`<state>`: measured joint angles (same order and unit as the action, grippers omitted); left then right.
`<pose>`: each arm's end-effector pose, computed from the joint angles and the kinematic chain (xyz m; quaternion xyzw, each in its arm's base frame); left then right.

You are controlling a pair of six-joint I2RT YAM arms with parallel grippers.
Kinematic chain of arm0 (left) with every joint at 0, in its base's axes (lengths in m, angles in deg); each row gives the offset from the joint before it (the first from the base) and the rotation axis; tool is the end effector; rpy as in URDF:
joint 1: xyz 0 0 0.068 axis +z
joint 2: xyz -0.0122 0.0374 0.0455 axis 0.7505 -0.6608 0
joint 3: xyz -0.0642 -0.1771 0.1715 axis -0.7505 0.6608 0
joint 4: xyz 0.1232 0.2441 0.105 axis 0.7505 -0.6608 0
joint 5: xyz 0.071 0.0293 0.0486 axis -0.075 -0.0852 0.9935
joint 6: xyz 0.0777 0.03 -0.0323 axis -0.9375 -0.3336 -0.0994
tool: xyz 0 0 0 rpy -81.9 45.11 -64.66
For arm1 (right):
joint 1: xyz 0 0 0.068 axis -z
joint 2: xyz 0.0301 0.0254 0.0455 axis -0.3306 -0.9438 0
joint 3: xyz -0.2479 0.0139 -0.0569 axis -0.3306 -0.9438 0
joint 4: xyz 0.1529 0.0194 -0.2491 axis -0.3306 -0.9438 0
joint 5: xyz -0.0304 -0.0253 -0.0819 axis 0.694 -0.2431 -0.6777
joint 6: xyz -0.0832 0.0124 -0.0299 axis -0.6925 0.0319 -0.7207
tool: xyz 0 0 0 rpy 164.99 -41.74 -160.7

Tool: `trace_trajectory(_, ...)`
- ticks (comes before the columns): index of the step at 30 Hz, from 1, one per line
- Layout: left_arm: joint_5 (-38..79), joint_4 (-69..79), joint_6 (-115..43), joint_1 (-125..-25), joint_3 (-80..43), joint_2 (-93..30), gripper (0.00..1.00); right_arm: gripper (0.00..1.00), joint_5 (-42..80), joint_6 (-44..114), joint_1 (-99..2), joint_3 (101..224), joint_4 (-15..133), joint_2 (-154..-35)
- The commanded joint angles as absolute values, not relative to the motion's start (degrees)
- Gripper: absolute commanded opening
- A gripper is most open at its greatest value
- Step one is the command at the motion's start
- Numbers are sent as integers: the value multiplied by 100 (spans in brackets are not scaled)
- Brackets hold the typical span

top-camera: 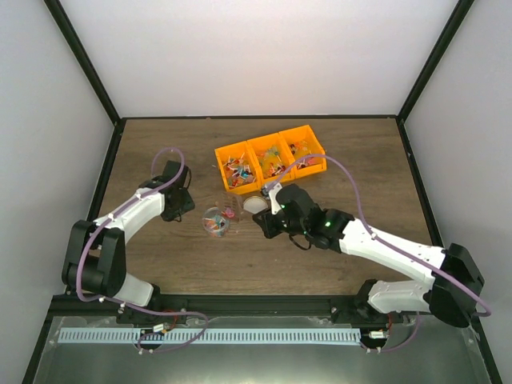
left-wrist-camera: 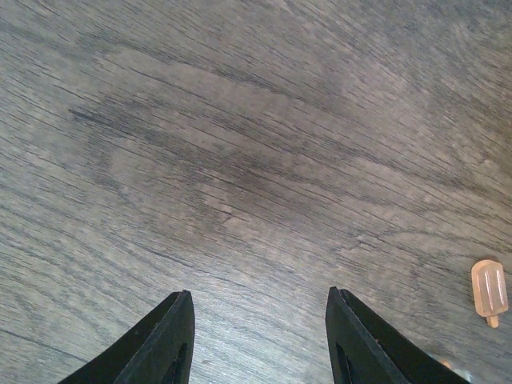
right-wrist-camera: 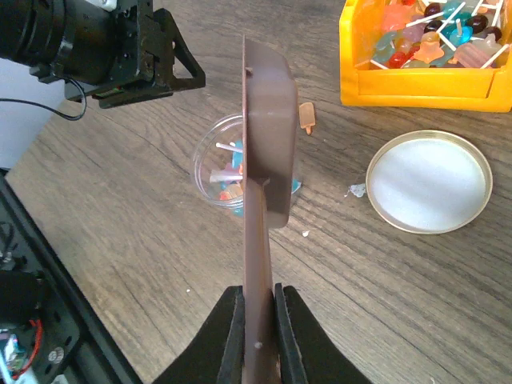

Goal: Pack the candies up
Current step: Place the fake candies in the packing bottle.

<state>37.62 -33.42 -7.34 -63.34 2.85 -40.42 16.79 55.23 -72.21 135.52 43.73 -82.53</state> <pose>0.3069 -0.0681 0.1092 -0.2314 0.9547 -0.0130 0.1869 0.1983 0.2745 0.2129 -0.2210 0.8622 0.3228 0.3218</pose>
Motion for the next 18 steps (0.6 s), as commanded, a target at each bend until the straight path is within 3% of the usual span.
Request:
trace_trajectory(1,3751,-3292,-751,-6305,320,-3897,48,1,1008,5159,-7640,14046,4036,-8470)
trace_trajectory(18,3681,-3345,-809,-6301,118,-3977,48,1,-542,5449,-8252,14565,3811,-8553)
